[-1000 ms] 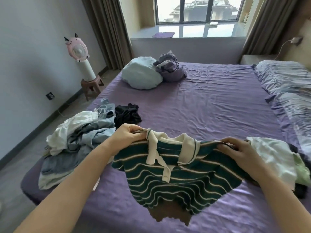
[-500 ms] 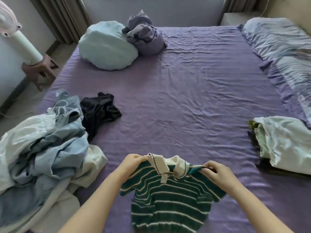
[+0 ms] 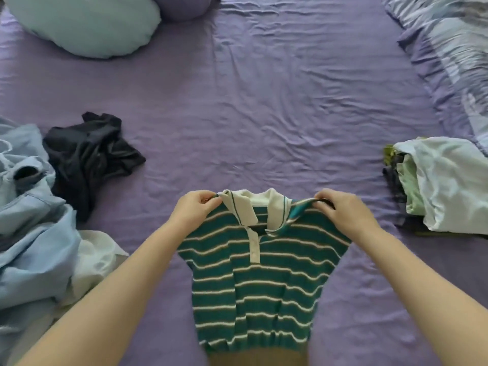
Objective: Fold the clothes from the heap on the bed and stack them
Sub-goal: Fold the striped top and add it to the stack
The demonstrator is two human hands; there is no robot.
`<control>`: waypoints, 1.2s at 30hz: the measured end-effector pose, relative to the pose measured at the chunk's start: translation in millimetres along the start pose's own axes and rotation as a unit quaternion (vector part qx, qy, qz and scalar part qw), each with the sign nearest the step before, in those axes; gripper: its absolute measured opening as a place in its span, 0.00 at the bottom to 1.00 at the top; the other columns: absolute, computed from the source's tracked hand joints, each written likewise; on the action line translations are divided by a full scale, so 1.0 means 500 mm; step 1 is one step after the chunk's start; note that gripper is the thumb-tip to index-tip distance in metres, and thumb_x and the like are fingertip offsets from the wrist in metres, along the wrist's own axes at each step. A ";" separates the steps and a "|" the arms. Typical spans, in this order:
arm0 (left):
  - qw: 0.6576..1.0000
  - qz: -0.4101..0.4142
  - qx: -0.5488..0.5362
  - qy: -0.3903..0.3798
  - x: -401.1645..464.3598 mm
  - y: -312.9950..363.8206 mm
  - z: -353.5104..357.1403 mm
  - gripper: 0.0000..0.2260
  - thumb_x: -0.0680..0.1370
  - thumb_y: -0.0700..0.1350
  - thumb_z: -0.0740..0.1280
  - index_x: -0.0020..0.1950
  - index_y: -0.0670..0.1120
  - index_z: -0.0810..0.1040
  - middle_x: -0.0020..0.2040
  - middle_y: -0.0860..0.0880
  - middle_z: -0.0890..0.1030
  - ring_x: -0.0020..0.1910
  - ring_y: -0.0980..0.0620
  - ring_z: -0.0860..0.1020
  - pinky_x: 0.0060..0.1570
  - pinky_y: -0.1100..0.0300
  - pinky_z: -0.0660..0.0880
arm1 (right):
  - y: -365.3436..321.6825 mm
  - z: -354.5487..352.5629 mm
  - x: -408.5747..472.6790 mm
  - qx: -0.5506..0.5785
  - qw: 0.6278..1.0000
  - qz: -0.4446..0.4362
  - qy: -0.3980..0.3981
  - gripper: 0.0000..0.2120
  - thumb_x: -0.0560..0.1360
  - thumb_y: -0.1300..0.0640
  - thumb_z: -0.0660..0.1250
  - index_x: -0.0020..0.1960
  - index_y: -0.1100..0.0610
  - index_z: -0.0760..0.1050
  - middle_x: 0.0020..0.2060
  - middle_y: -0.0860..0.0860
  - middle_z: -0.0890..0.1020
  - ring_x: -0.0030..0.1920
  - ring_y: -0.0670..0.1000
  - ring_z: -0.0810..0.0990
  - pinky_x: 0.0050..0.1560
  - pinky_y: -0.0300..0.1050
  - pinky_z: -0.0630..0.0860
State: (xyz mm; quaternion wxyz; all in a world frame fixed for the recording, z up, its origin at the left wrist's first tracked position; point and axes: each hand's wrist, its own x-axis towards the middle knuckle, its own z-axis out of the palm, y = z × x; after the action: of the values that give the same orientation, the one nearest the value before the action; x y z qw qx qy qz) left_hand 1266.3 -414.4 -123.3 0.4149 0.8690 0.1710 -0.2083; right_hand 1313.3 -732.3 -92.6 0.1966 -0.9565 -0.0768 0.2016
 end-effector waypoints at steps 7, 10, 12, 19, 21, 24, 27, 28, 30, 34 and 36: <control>0.993 -0.066 0.098 0.025 0.100 -0.028 0.054 0.11 0.81 0.49 0.61 0.58 0.52 0.80 0.55 0.51 0.82 0.54 0.49 0.77 0.57 0.48 0.74 | 0.043 0.067 0.105 -0.106 0.993 0.031 -0.033 0.09 0.79 0.50 0.60 0.55 0.50 0.76 0.51 0.50 0.81 0.51 0.55 0.78 0.43 0.48 0.73; 0.987 -0.093 0.128 0.015 0.129 -0.041 0.085 0.12 0.81 0.48 0.60 0.62 0.51 0.78 0.60 0.50 0.80 0.58 0.47 0.76 0.60 0.47 0.73 | 0.060 0.117 0.121 -0.092 0.993 0.056 -0.058 0.11 0.80 0.52 0.59 0.57 0.52 0.76 0.53 0.52 0.80 0.52 0.56 0.77 0.48 0.49 0.73; 0.986 -0.089 0.140 0.033 0.145 -0.038 0.092 0.14 0.81 0.50 0.61 0.65 0.50 0.76 0.62 0.48 0.78 0.60 0.46 0.75 0.61 0.46 0.72 | 0.060 0.138 0.133 -0.078 0.995 0.054 -0.030 0.13 0.79 0.52 0.59 0.62 0.53 0.74 0.56 0.52 0.79 0.56 0.55 0.76 0.54 0.51 0.72; 0.988 -0.035 0.131 0.070 0.227 0.014 0.115 0.12 0.80 0.49 0.61 0.59 0.48 0.80 0.57 0.49 0.81 0.55 0.47 0.77 0.57 0.49 0.74 | 0.001 0.157 0.229 -0.024 1.000 -0.005 -0.012 0.16 0.80 0.49 0.58 0.63 0.55 0.73 0.58 0.51 0.79 0.59 0.54 0.75 0.59 0.50 0.69; 0.984 -0.039 0.170 0.023 0.255 0.030 0.134 0.11 0.79 0.51 0.61 0.54 0.51 0.82 0.52 0.52 0.82 0.52 0.49 0.78 0.55 0.51 0.73 | -0.020 0.165 0.260 -0.023 0.998 -0.004 -0.060 0.14 0.80 0.46 0.57 0.55 0.54 0.75 0.50 0.50 0.79 0.54 0.54 0.77 0.52 0.50 0.69; 0.942 -0.021 0.332 -0.042 0.284 0.045 0.158 0.12 0.77 0.55 0.61 0.45 0.52 0.82 0.43 0.53 0.81 0.45 0.50 0.76 0.47 0.54 0.65 | -0.032 0.176 0.287 -0.042 0.987 -0.005 -0.156 0.11 0.78 0.47 0.59 0.45 0.54 0.73 0.43 0.47 0.78 0.48 0.54 0.76 0.46 0.48 0.68; 0.970 -0.046 0.224 -0.086 0.314 0.046 0.143 0.08 0.76 0.53 0.64 0.42 0.52 0.80 0.41 0.54 0.80 0.44 0.52 0.78 0.44 0.58 0.70 | -0.017 0.166 0.306 0.051 0.987 -0.001 -0.151 0.05 0.77 0.51 0.63 0.47 0.52 0.76 0.44 0.47 0.80 0.47 0.50 0.77 0.46 0.46 0.73; 0.987 -0.067 0.113 -0.094 0.326 0.047 0.127 0.07 0.76 0.53 0.65 0.42 0.53 0.80 0.41 0.54 0.80 0.43 0.52 0.78 0.41 0.59 0.72 | -0.013 0.160 0.314 0.096 0.987 0.001 -0.133 0.03 0.76 0.53 0.64 0.48 0.50 0.76 0.44 0.46 0.80 0.46 0.48 0.77 0.44 0.43 0.73; 0.993 -0.082 -0.027 -0.080 0.349 0.047 0.098 0.07 0.76 0.53 0.67 0.41 0.53 0.80 0.42 0.53 0.80 0.44 0.53 0.77 0.38 0.60 0.74 | -0.011 0.154 0.333 0.139 0.985 -0.004 -0.103 0.04 0.76 0.54 0.66 0.50 0.50 0.78 0.44 0.45 0.79 0.46 0.46 0.76 0.43 0.40 0.72; 0.992 -0.075 0.040 -0.091 0.369 0.027 0.088 0.07 0.78 0.53 0.65 0.46 0.52 0.80 0.46 0.53 0.80 0.47 0.53 0.77 0.43 0.58 0.77 | -0.014 0.184 0.356 0.063 0.995 -0.003 -0.082 0.09 0.77 0.54 0.65 0.55 0.54 0.78 0.49 0.51 0.78 0.52 0.53 0.74 0.54 0.50 0.73; 0.992 -0.086 -0.013 -0.087 0.366 0.012 0.089 0.10 0.79 0.51 0.63 0.51 0.49 0.81 0.46 0.51 0.81 0.48 0.50 0.78 0.51 0.52 0.78 | -0.015 0.204 0.349 0.021 0.999 -0.011 -0.046 0.11 0.77 0.54 0.64 0.57 0.55 0.77 0.52 0.52 0.78 0.54 0.54 0.72 0.55 0.50 0.71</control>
State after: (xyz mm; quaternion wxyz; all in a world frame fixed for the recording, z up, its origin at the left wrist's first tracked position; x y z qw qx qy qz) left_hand 1415.6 -430.8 -236.8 0.4199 0.8244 0.2108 -0.3157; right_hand 1428.6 -651.0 -237.4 0.2152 -0.9409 -0.0918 0.2450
